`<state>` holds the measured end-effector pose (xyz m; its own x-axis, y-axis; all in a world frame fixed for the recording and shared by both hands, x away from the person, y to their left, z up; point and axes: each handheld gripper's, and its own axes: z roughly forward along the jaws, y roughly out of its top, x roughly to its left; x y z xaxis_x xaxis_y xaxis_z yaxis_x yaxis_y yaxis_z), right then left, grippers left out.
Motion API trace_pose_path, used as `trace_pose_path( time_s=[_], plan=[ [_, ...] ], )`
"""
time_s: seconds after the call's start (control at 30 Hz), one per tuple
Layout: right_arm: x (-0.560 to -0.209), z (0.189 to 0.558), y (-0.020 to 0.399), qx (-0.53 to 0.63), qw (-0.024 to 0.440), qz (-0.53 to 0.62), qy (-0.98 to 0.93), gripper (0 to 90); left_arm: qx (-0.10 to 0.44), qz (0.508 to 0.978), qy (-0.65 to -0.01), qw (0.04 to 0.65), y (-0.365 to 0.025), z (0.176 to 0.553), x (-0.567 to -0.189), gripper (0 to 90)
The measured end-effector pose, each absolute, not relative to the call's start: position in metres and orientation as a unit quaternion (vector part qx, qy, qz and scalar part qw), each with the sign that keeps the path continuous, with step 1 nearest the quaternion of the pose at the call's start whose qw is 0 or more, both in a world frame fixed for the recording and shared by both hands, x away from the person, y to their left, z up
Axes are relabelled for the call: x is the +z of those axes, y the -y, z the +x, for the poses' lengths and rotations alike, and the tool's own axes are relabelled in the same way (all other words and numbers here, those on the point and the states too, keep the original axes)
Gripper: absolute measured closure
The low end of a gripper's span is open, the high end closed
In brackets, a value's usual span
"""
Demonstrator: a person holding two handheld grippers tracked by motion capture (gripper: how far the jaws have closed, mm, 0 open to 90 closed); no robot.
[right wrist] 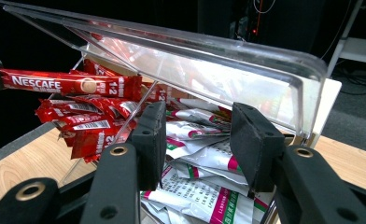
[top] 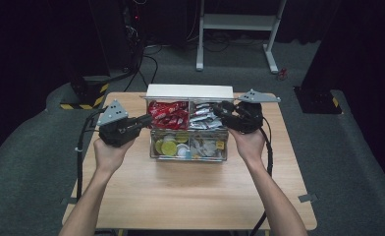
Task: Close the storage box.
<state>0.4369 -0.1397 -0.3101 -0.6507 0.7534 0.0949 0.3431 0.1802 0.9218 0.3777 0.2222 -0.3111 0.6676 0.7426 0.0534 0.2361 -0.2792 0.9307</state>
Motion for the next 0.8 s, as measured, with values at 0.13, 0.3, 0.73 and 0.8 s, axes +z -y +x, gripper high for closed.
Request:
trace_pose_path(
  time_s=[0.13, 0.3, 0.73, 0.8],
  plan=[
    [-0.31, 0.437, 0.139, 0.522, 0.197, 0.37, -0.743, 56.0, 0.248, 0.756, -0.322, 0.514, -0.228, 0.374, -0.311, 85.5],
    [-0.309, 0.437, 0.139, 0.519, 0.197, 0.37, -0.745, 56.1, 0.246, 0.751, -0.322, 0.521, -0.236, 0.37, -0.313, 85.7],
    [-0.308, 0.437, 0.139, 0.518, 0.197, 0.369, -0.746, 56.0, 0.244, 0.742, -0.321, 0.536, -0.25, 0.359, -0.312, 86.1],
    [-0.309, 0.437, 0.139, 0.518, 0.198, 0.369, -0.746, 56.1, 0.246, 0.739, -0.322, 0.538, -0.255, 0.357, -0.313, 86.1]
  ],
)
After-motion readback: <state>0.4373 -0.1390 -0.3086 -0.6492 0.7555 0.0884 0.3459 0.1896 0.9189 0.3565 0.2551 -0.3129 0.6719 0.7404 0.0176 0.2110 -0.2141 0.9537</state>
